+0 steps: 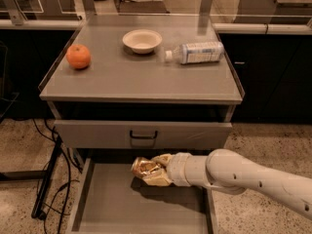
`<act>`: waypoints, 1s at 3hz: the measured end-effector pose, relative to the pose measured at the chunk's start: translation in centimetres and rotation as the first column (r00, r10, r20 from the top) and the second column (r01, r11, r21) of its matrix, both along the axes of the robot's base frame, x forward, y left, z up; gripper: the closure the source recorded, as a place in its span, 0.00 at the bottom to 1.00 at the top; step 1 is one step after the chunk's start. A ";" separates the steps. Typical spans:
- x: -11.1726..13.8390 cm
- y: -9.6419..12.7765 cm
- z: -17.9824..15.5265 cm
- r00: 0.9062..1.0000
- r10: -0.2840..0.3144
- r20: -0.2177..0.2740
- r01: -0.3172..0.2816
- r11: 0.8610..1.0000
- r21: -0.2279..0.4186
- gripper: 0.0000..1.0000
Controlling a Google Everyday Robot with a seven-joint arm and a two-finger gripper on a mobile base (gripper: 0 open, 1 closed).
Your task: Place orange can into middle drawer
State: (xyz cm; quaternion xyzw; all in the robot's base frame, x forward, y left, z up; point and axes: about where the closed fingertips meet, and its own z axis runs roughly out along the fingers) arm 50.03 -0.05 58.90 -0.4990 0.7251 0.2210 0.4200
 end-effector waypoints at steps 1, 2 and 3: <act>-0.1 0.9 -5.0 0.999 0.006 -0.048 -0.005 1.000 0.030 1.00; -0.1 1.2 -9.0 0.996 -0.001 -0.084 0.005 0.999 0.051 1.00; 0.1 1.3 -12.7 0.994 -0.010 -0.112 0.016 0.998 0.054 1.00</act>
Offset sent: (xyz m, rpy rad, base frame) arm -0.0010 0.0131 -0.1404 0.0762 0.1284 -0.0204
